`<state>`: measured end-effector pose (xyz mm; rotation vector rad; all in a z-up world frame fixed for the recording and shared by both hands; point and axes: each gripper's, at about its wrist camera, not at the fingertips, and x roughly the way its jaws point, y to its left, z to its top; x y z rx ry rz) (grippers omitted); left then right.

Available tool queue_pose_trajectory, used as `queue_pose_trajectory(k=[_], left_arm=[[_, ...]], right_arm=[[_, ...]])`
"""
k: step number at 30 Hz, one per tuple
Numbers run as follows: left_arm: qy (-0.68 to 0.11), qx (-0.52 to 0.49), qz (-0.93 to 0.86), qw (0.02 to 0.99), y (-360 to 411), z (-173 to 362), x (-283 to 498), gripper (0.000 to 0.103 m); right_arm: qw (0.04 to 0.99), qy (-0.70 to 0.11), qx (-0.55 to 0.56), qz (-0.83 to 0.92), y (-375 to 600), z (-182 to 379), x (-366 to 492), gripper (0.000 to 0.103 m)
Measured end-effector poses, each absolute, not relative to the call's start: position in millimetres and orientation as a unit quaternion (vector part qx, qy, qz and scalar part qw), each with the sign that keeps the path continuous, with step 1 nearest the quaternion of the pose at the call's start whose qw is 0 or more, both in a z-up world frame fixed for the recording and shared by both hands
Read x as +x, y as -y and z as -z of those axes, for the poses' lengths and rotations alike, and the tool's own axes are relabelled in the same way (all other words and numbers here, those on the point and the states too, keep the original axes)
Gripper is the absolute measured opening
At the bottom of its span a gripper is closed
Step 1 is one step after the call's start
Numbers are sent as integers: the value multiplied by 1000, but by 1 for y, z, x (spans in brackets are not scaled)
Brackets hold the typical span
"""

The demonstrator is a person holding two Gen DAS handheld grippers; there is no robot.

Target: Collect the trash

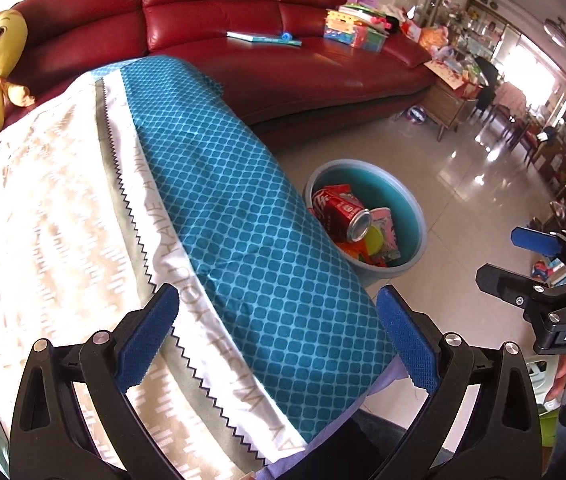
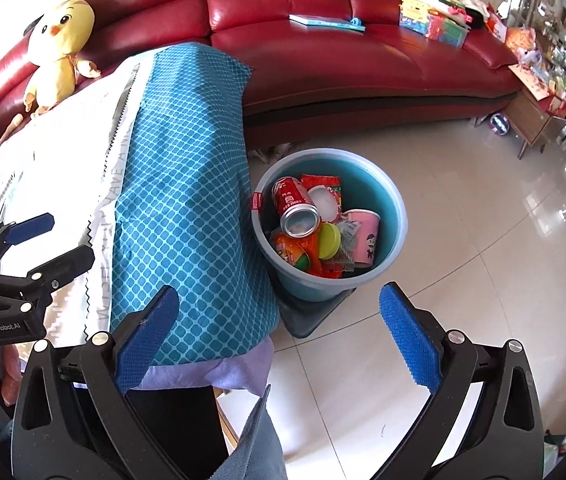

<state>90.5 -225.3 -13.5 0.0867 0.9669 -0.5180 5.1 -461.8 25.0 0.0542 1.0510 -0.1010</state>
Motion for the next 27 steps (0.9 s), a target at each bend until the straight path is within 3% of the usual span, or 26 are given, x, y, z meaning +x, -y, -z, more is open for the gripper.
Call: queue_pose_trajectory(k=[27], left_arm=[[-467, 44, 238, 850, 227, 25, 89, 99]], right_arm=[[852, -519, 41, 45, 465, -1, 8, 96]])
